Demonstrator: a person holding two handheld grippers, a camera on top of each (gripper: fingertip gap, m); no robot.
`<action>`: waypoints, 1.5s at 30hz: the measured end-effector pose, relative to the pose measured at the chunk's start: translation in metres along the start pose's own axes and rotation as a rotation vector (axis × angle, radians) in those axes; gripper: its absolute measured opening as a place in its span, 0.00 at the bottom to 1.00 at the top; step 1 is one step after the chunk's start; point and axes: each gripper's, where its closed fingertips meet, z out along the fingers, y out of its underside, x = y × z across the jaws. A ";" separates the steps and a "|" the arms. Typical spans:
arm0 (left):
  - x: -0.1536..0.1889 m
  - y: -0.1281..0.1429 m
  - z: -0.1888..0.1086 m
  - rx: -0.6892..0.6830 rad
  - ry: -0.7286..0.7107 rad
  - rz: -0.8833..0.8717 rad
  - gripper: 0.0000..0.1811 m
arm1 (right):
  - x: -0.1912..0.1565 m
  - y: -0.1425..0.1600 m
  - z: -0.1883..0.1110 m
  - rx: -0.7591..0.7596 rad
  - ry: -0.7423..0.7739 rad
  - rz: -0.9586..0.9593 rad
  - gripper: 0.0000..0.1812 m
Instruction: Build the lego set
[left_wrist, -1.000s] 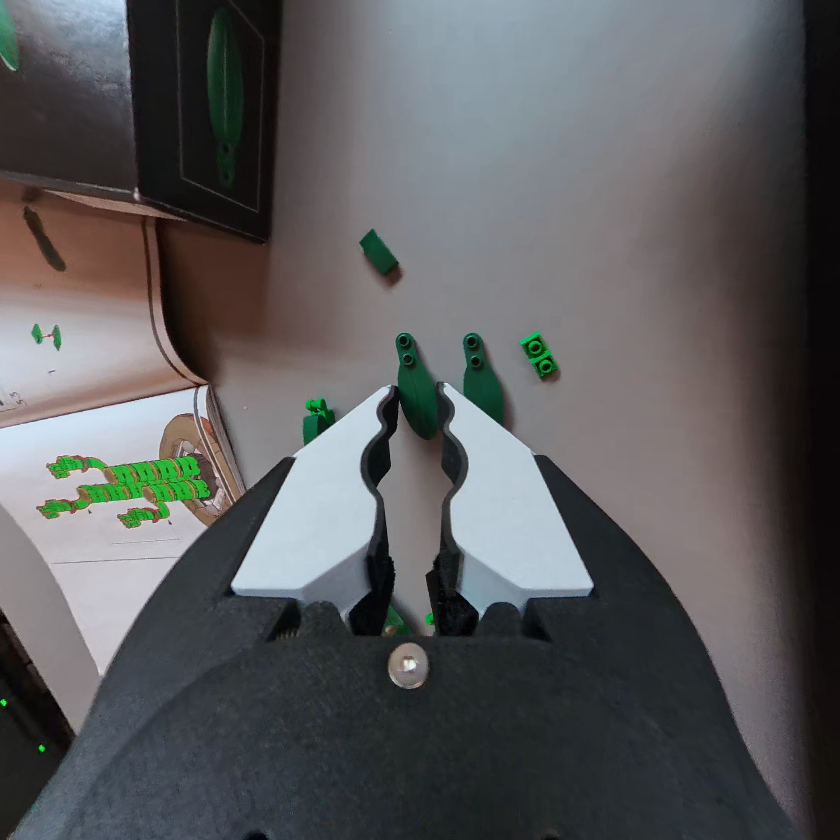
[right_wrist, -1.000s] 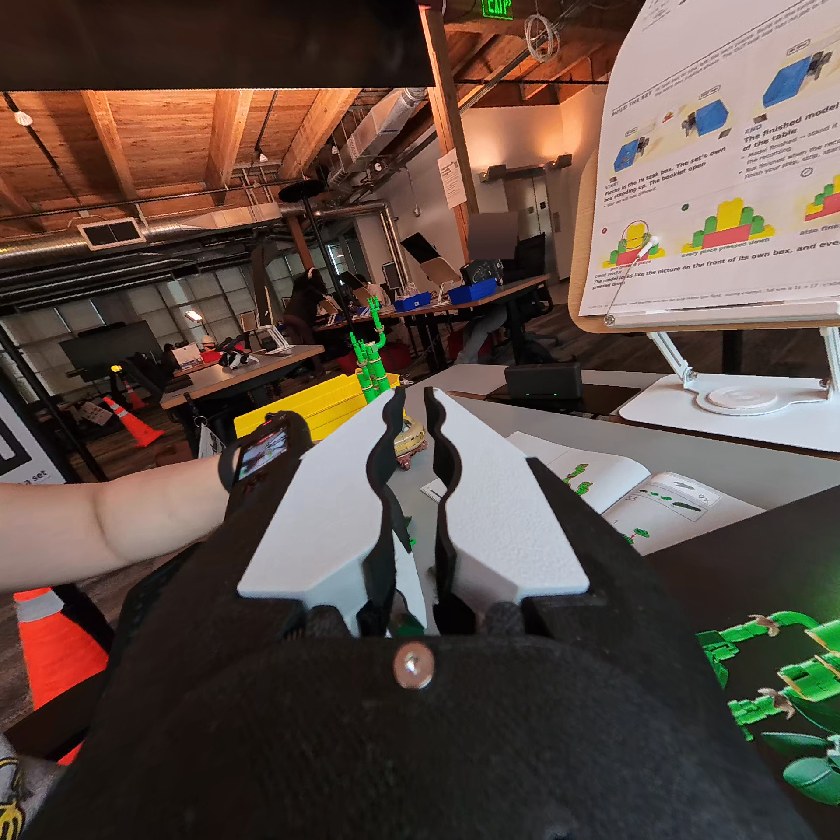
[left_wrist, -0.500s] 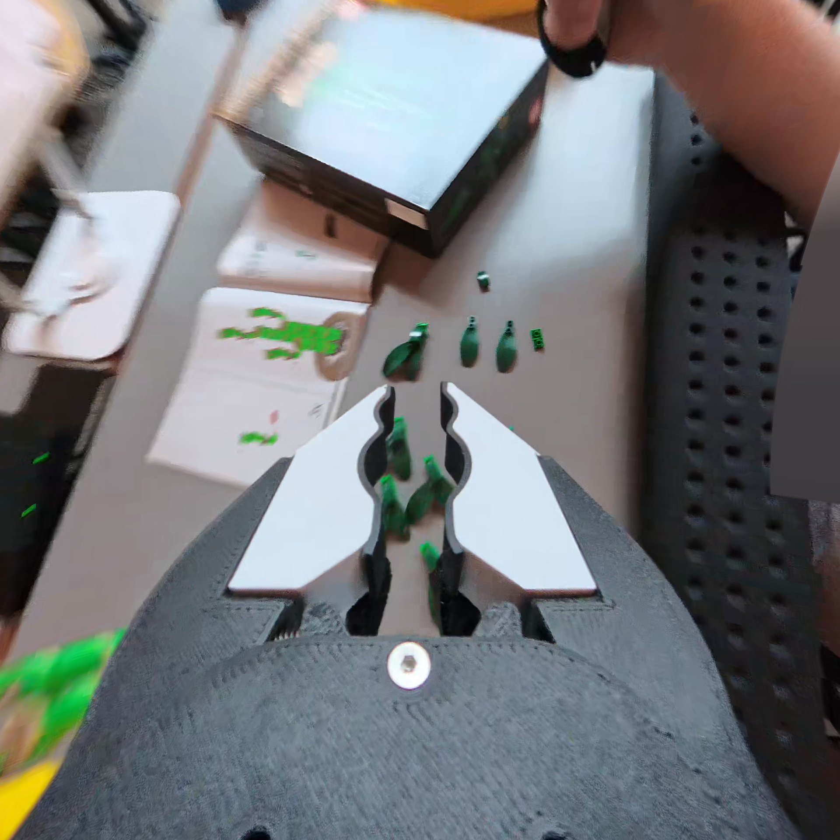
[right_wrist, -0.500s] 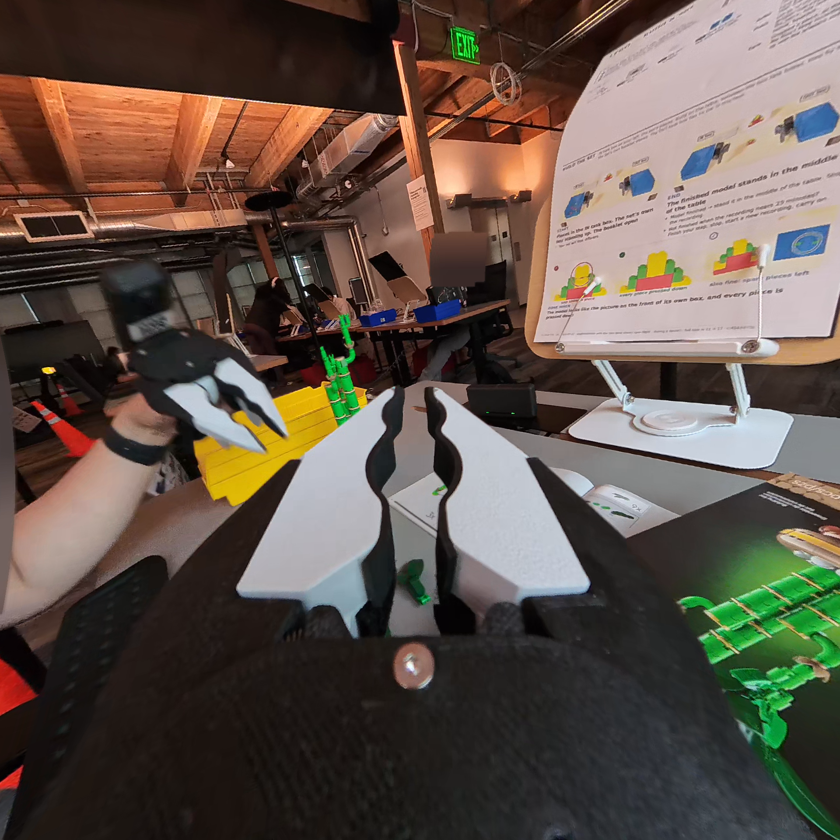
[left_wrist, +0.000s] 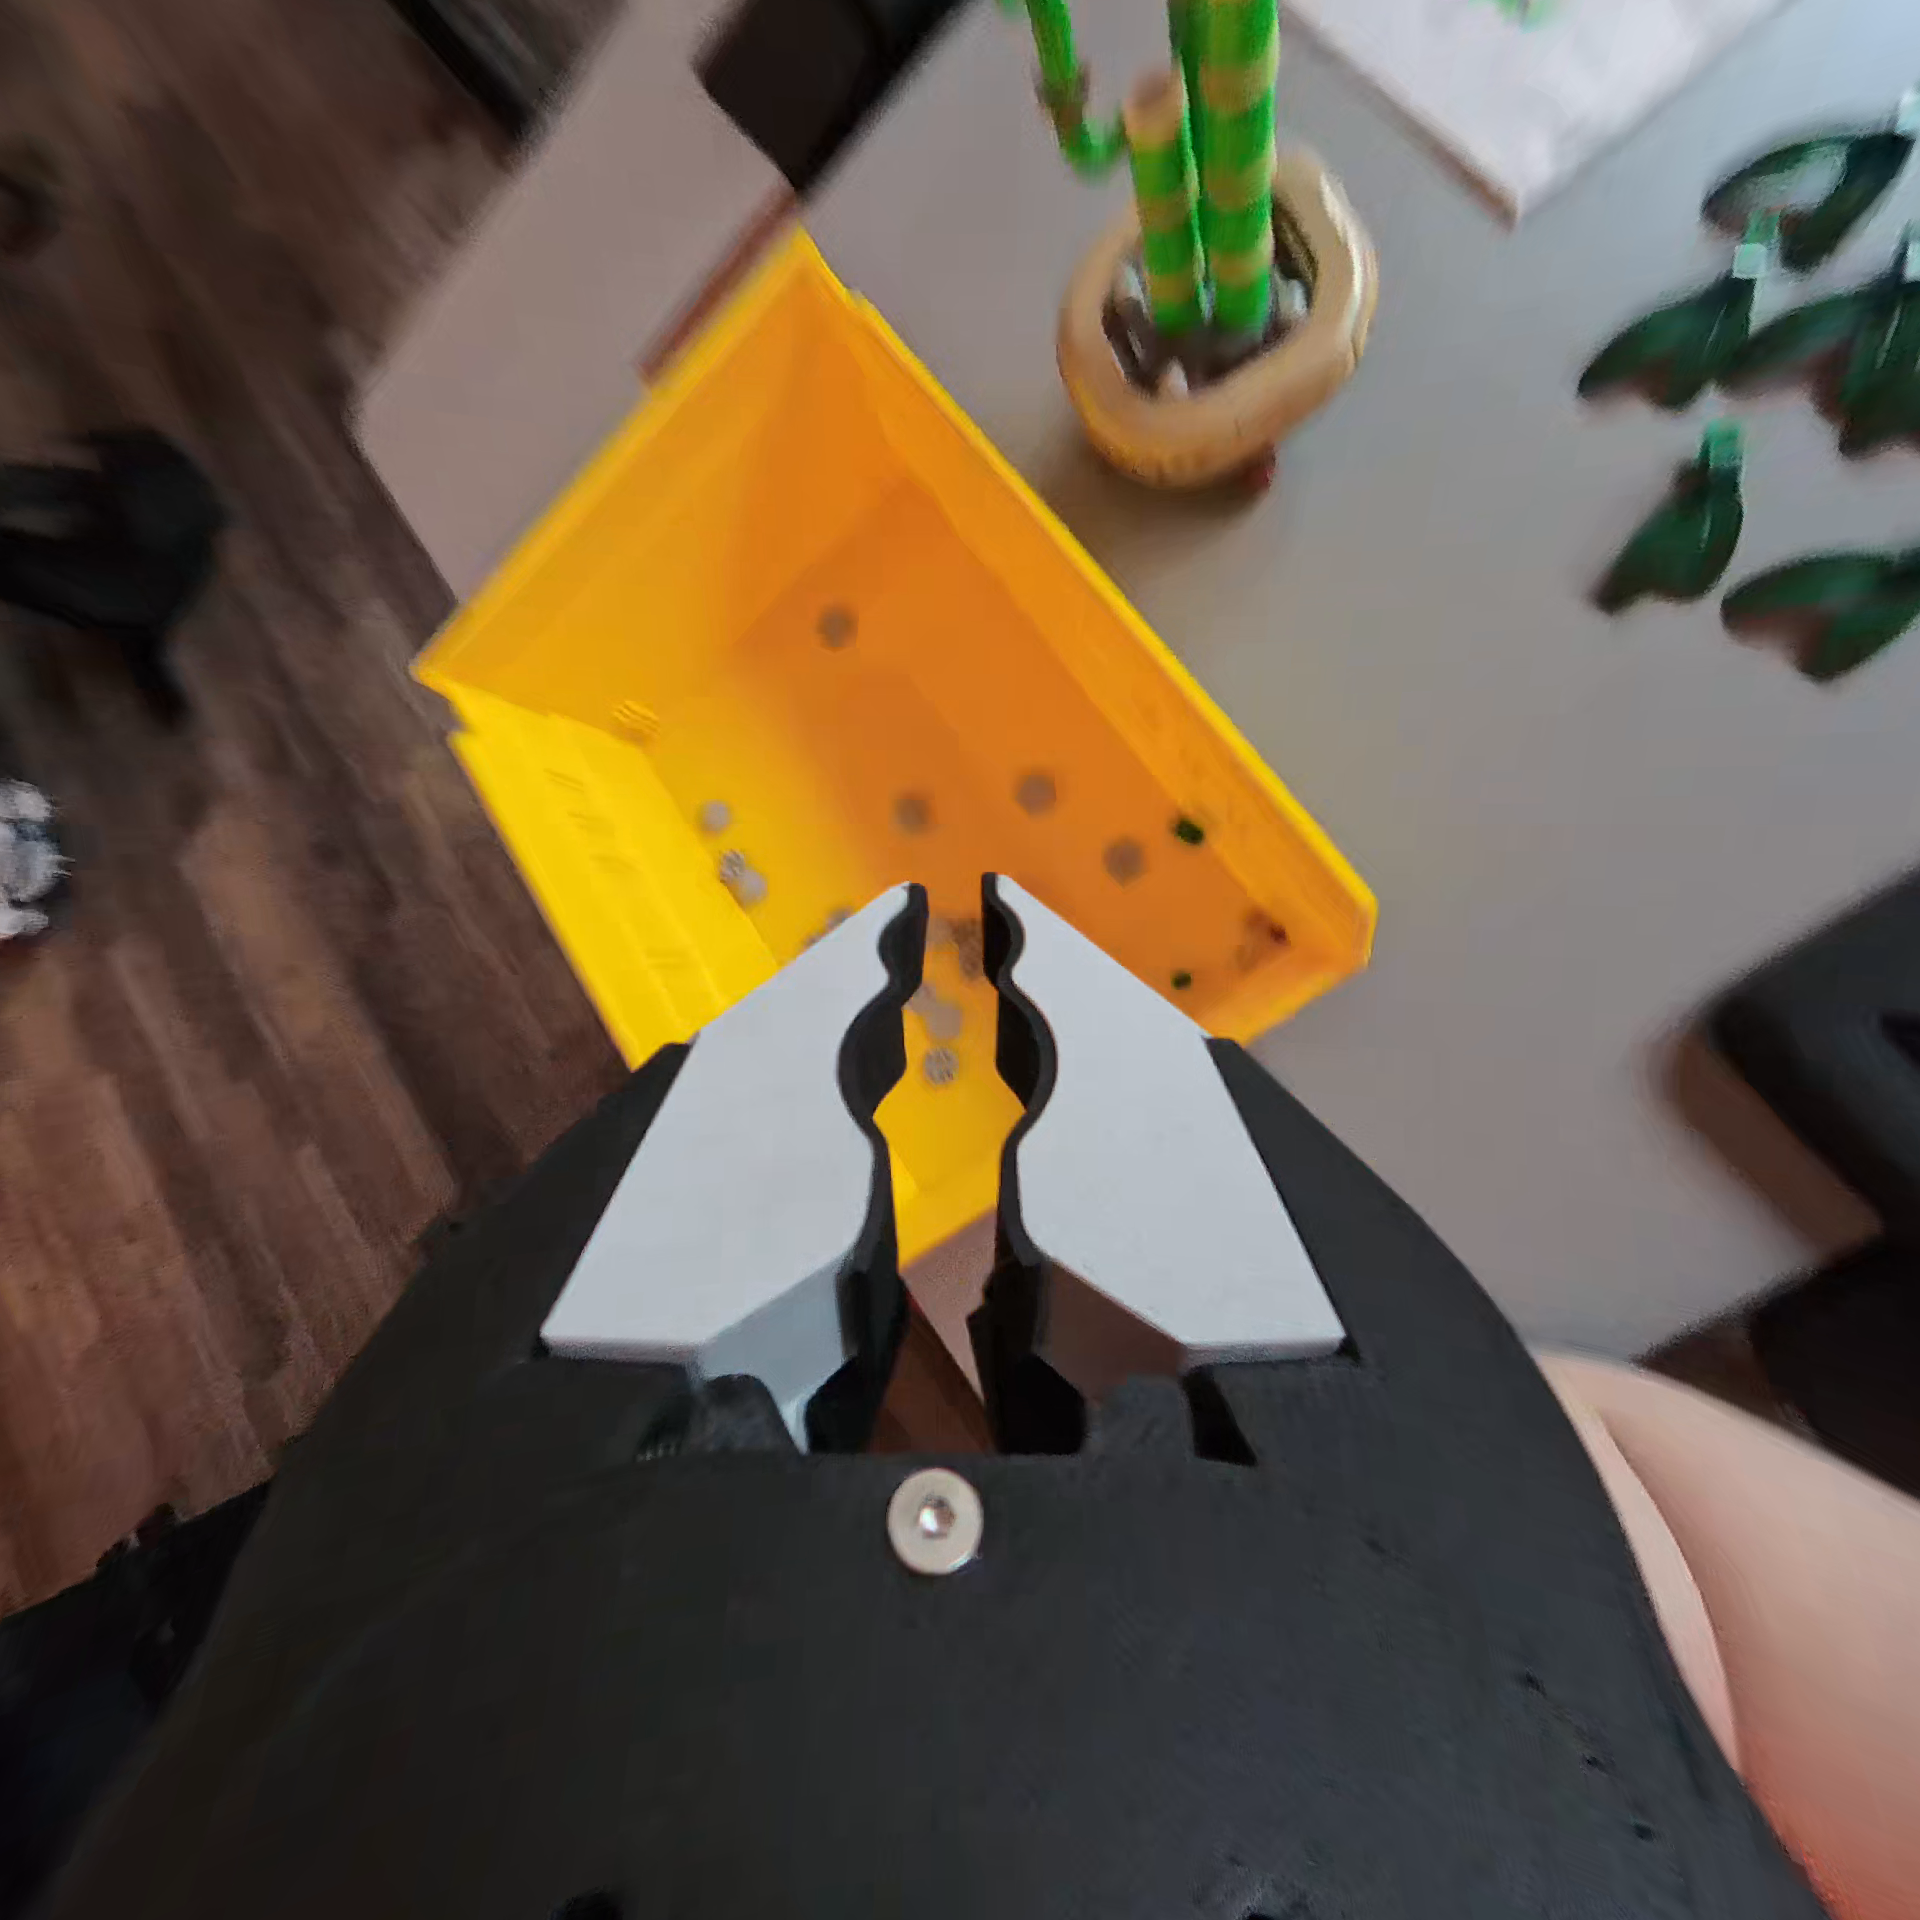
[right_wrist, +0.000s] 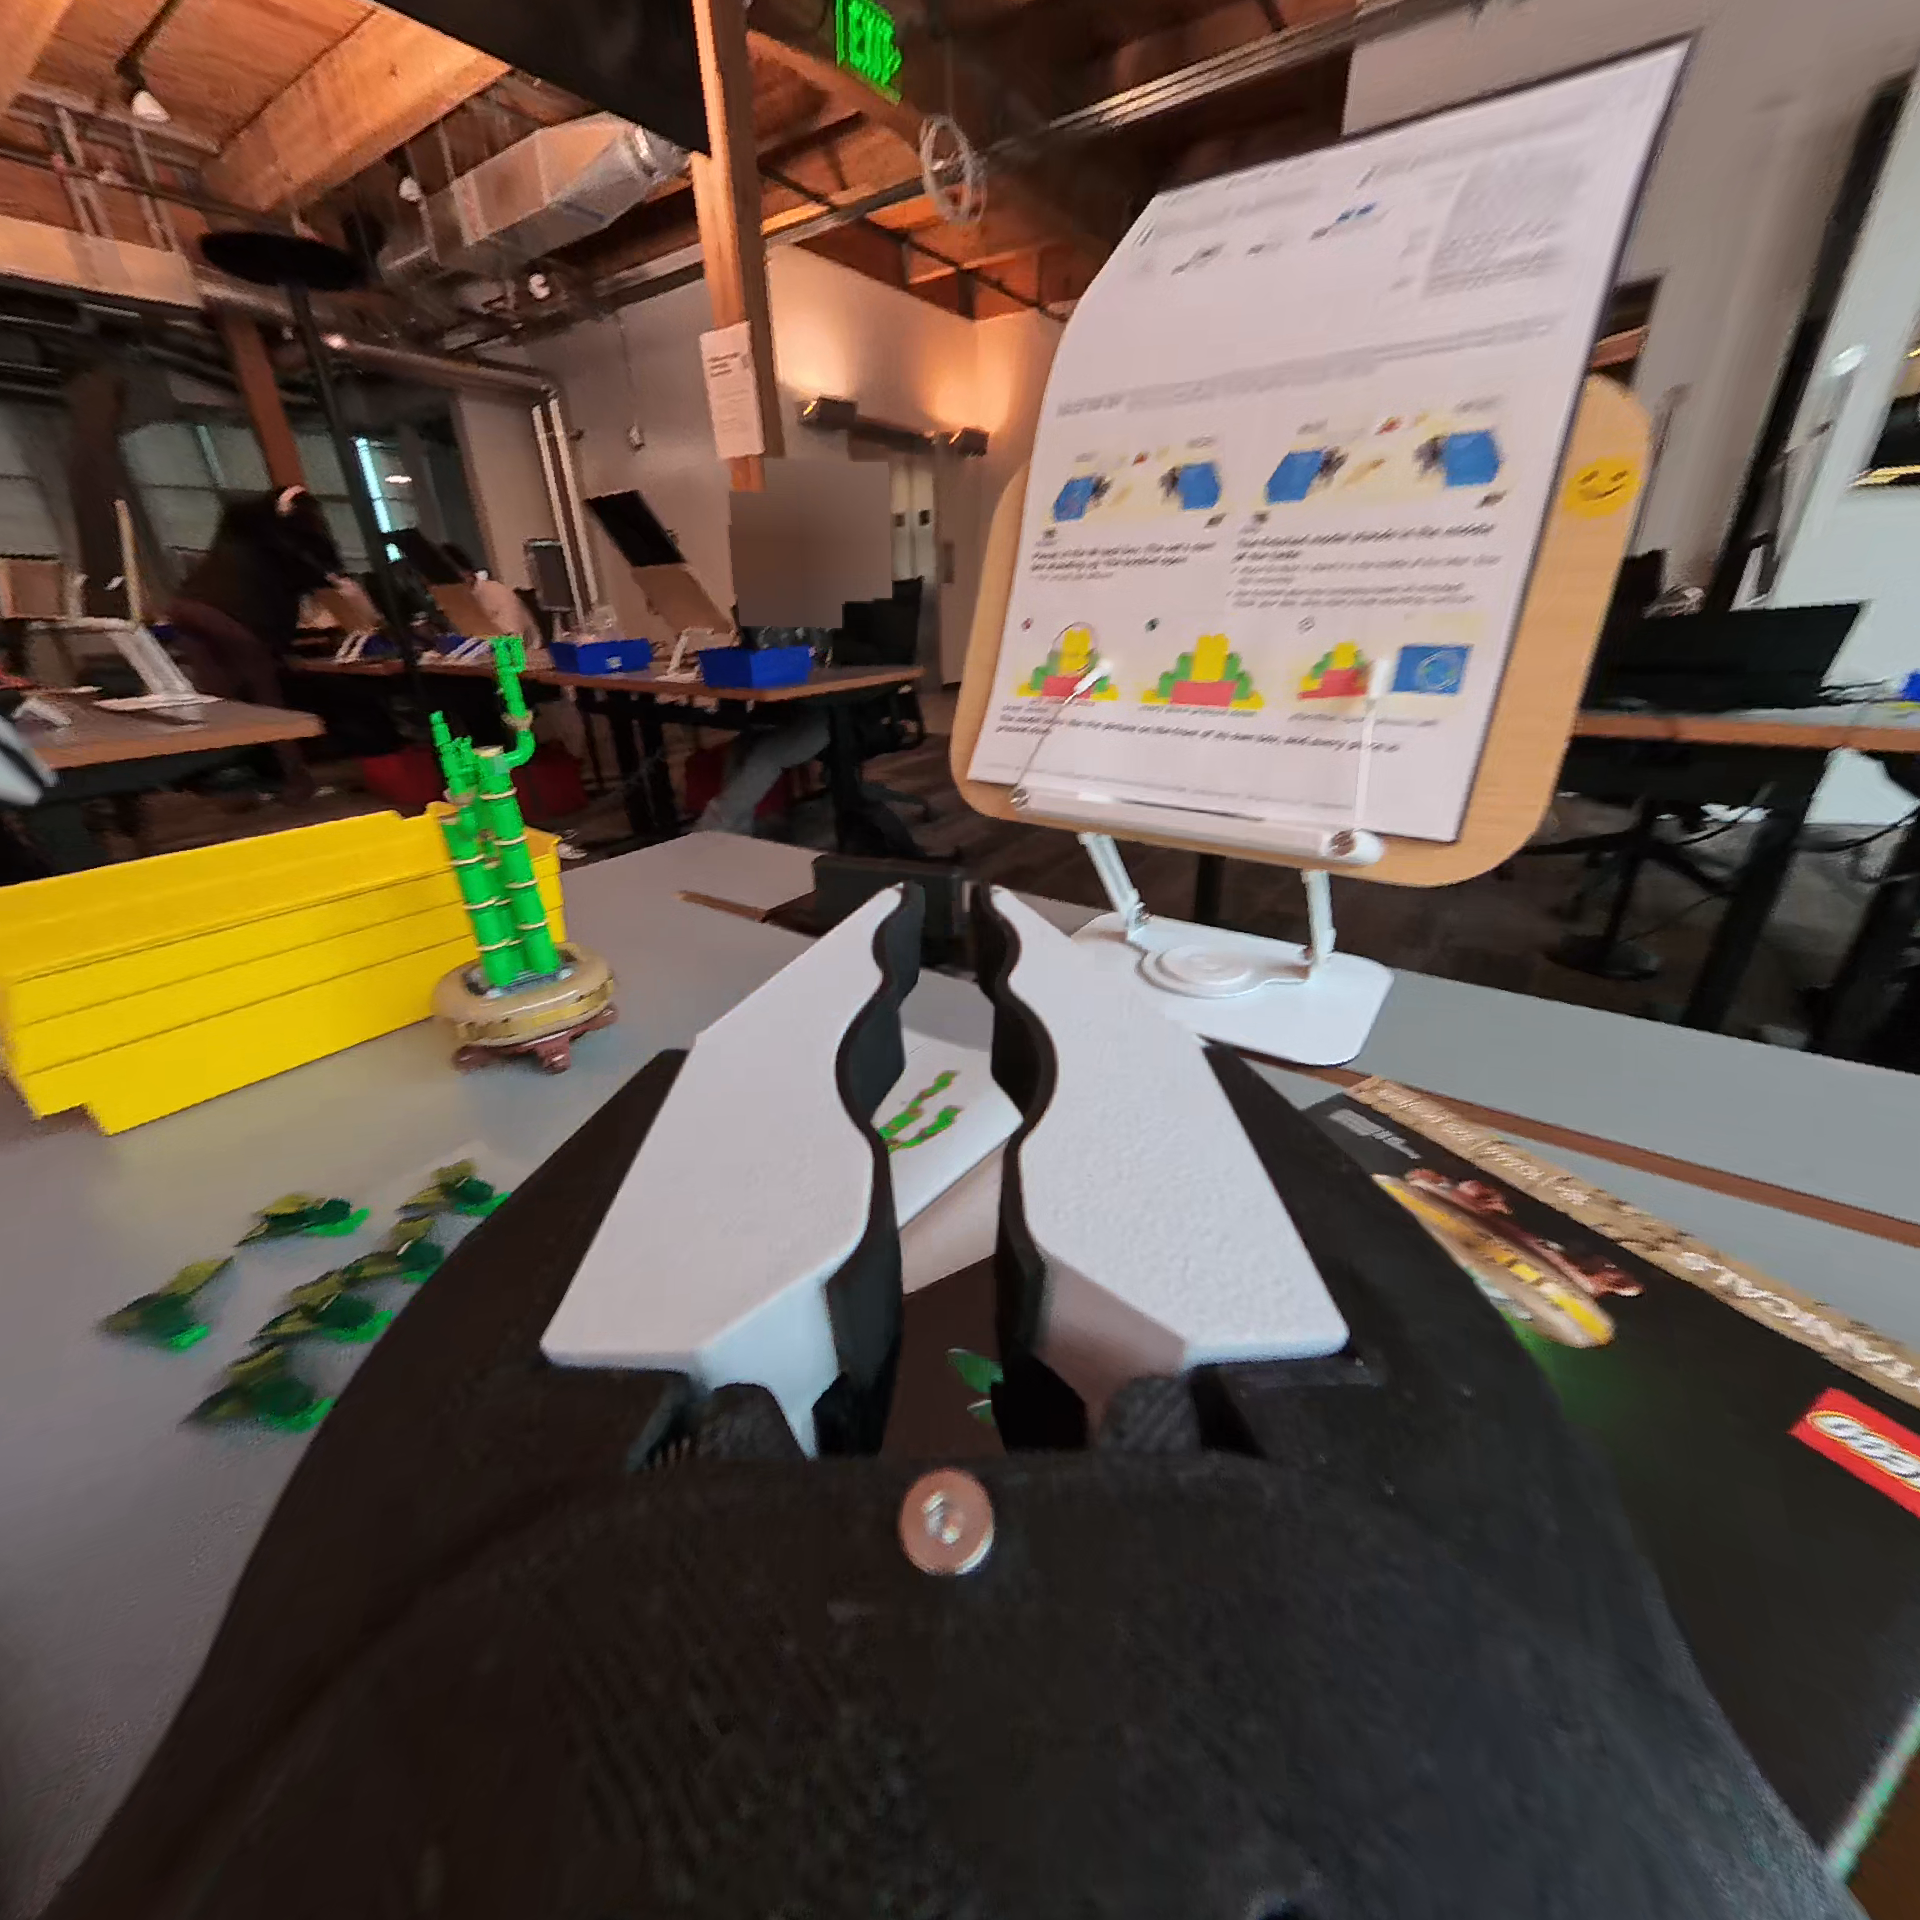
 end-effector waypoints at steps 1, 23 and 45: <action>0.006 0.011 0.010 -0.051 0.067 0.034 0.05 | 0.005 -0.002 -0.002 0.013 0.016 -0.004 0.04; 0.065 0.034 0.096 -0.097 0.857 0.194 0.02 | 0.019 0.015 0.004 -0.109 0.065 -0.114 0.06; 0.069 0.038 0.115 0.034 0.528 0.532 0.13 | 0.016 -0.011 -0.008 0.031 0.043 -0.088 0.08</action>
